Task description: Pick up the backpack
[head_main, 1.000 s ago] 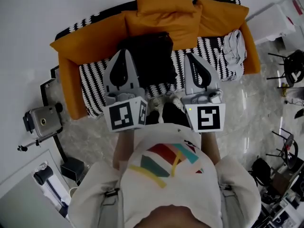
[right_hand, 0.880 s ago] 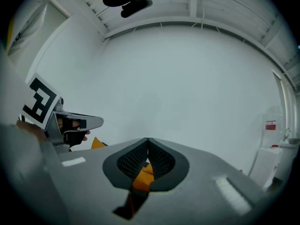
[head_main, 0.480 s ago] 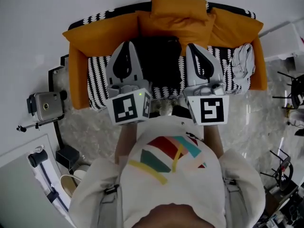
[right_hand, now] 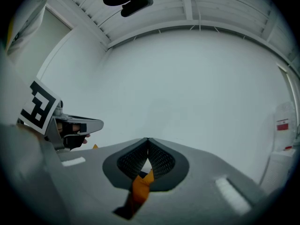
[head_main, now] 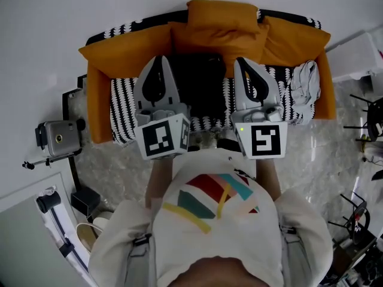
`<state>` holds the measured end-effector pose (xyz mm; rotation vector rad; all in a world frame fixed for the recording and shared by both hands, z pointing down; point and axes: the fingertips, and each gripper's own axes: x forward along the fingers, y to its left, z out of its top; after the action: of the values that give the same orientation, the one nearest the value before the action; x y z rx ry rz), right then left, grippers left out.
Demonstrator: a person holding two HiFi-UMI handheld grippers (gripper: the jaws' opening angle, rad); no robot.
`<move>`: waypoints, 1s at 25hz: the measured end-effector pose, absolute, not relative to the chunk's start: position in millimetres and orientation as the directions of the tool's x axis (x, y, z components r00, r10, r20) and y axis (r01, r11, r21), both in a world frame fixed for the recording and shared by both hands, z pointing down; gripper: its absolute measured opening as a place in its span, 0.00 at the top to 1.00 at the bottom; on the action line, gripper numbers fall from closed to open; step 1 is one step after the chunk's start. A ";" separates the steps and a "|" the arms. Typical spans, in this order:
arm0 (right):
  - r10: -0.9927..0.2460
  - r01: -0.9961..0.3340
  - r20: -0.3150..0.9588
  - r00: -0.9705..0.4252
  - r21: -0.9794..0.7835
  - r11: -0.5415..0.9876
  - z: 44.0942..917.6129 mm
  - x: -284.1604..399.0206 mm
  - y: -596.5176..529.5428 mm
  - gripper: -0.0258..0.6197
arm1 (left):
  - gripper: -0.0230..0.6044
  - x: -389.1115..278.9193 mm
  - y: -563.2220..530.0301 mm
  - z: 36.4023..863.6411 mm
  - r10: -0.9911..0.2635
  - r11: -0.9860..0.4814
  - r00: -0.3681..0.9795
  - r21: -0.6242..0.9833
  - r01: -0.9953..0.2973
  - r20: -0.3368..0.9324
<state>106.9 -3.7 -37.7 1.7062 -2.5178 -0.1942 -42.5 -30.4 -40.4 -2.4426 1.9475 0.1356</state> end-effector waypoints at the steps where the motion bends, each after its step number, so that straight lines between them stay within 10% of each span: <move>1: -0.929 -0.918 0.003 -0.370 0.156 0.366 -37.2 108.0 -5.6 0.96 | 0.94 -42.1 -31.4 -37.9 -0.973 -0.224 0.221 0.042 -0.974 -0.071; 25: -0.924 -0.919 0.037 -0.381 0.093 0.382 40.4 95.0 -118.7 0.96 | 0.94 -99.1 -132.9 56.5 -0.993 -0.121 0.122 0.043 -0.992 0.001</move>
<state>95.0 -118.7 40.4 1.6991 -2.5424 -0.0869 -99.1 -132.9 56.5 -2.3771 2.1036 0.0435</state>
